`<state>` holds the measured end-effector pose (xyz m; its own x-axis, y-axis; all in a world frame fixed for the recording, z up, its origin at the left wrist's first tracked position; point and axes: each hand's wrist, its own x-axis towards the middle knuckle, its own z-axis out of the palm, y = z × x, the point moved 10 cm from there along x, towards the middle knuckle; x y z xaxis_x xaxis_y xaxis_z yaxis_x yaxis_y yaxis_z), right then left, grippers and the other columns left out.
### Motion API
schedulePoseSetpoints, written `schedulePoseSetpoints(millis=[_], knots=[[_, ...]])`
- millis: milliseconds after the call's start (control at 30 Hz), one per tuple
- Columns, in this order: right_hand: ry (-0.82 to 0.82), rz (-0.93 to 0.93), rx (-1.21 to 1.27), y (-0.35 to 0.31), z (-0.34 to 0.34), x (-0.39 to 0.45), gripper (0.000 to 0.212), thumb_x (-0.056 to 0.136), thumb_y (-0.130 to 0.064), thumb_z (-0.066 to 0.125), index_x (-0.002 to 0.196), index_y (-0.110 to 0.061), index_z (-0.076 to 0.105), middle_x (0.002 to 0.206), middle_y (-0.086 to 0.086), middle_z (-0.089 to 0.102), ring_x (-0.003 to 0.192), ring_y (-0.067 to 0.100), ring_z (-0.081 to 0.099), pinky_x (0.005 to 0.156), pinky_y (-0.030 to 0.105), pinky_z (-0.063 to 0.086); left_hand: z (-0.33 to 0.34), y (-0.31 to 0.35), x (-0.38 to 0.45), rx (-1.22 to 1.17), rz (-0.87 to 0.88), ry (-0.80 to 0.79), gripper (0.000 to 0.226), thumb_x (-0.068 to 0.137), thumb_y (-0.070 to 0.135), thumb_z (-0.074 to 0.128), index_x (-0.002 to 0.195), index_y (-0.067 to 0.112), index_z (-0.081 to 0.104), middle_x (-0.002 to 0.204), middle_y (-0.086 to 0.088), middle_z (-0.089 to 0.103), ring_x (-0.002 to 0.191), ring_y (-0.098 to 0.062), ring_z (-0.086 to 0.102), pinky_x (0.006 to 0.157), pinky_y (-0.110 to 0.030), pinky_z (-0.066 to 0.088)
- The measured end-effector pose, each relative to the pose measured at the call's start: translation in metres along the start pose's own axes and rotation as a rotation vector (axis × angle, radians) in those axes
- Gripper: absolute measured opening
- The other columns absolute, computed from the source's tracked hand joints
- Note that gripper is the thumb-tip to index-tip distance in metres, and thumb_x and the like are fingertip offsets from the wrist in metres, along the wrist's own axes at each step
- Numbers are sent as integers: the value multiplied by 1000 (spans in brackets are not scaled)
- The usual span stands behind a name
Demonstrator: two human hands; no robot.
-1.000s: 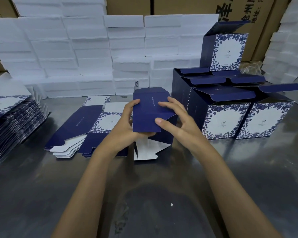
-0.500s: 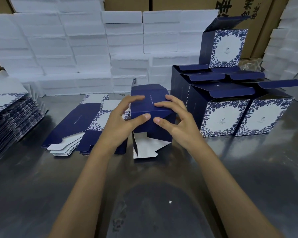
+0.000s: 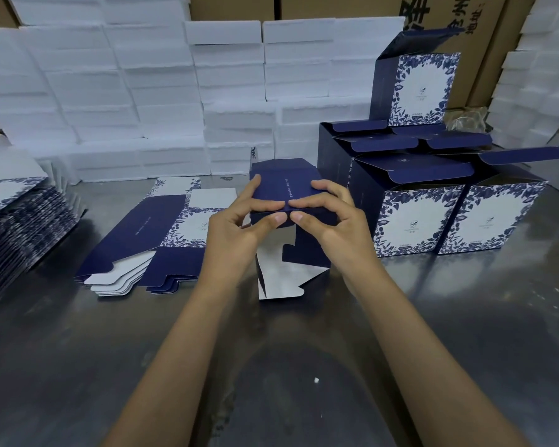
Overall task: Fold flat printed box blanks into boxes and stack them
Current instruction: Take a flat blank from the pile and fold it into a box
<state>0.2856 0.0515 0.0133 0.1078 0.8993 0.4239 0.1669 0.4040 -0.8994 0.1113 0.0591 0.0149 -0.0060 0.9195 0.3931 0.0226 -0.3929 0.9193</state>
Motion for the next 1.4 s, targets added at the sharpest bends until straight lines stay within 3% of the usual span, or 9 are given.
schedulePoseSetpoints(millis=[233, 433, 600, 767, 833, 967, 1067, 1233, 1400], knots=[[-20, -6, -24, -3, -2, 1, 21, 89, -11, 76, 97, -30, 78, 134, -12, 55, 126, -5, 49, 108, 19, 38, -2, -1, 1, 3, -3, -42, 28, 85, 2, 74, 97, 27, 78, 116, 26, 63, 134, 15, 38, 104, -19, 46], [-5, 26, 91, 2, -9, 1, 45, 86, -10, 78, 119, -39, 70, 141, -16, 57, 126, -7, 53, 102, 15, 45, -7, 0, 4, 28, 6, -51, 29, 86, 4, 73, 105, 26, 77, 129, 16, 59, 134, 13, 39, 99, -11, 45], [79, 241, 201, 31, -18, 2, 72, 87, -48, 74, 150, -44, 39, 151, -20, 45, 128, -2, 51, 99, 21, 45, -43, -3, 5, 83, 18, 196, 29, 97, 5, 60, 113, 27, 72, 117, 10, 70, 111, 4, 61, 94, -14, 47], [-8, 459, 205, 57, 0, -6, 27, 104, -24, 52, 131, -26, 56, 129, -4, 67, 115, 14, 64, 83, 29, 49, -48, -30, -3, 22, -146, 367, 33, 101, 8, 49, 116, 37, 55, 120, 12, 62, 100, 8, 63, 83, -18, 52], [-65, 410, 187, 51, 7, -4, 28, 102, -18, 54, 126, -30, 63, 127, -9, 68, 121, 9, 61, 88, 28, 48, -38, -44, -5, -15, -264, 335, 40, 101, 7, 47, 122, 41, 45, 116, 10, 60, 81, 4, 65, 70, -17, 53], [-91, 267, 279, 24, 9, 0, 33, 100, -19, 59, 130, -33, 64, 132, -14, 64, 119, -3, 61, 100, 20, 49, -8, -63, -10, -84, -453, 166, 40, 97, -5, 49, 120, 26, 40, 110, -4, 65, 98, -28, 70, 81, -46, 61], [-85, 147, 183, 9, 4, 2, 32, 99, -18, 63, 128, -33, 66, 153, -14, 42, 135, -8, 43, 116, 24, 37, 17, -79, -27, -103, -689, -36, 31, 96, 0, 56, 126, 6, 51, 106, -18, 70, 75, -29, 74, 59, -37, 61], [-119, 112, 106, 4, 0, 3, 31, 96, -17, 66, 119, -37, 69, 154, -22, 37, 129, -21, 38, 81, -4, 38, 25, -88, -52, 89, -955, -347, 23, 100, 15, 52, 114, -1, 60, 77, -15, 76, 50, -18, 68, 43, -24, 52], [-183, 118, 77, 8, 8, -1, 34, 97, -17, 65, 124, -38, 67, 157, -24, 33, 139, -11, 35, 80, -3, 40, -37, -63, -23, 510, -724, -54, 25, 92, 16, 48, 73, 6, 59, 39, 0, 48, 28, -16, 39, 35, -15, 28]])
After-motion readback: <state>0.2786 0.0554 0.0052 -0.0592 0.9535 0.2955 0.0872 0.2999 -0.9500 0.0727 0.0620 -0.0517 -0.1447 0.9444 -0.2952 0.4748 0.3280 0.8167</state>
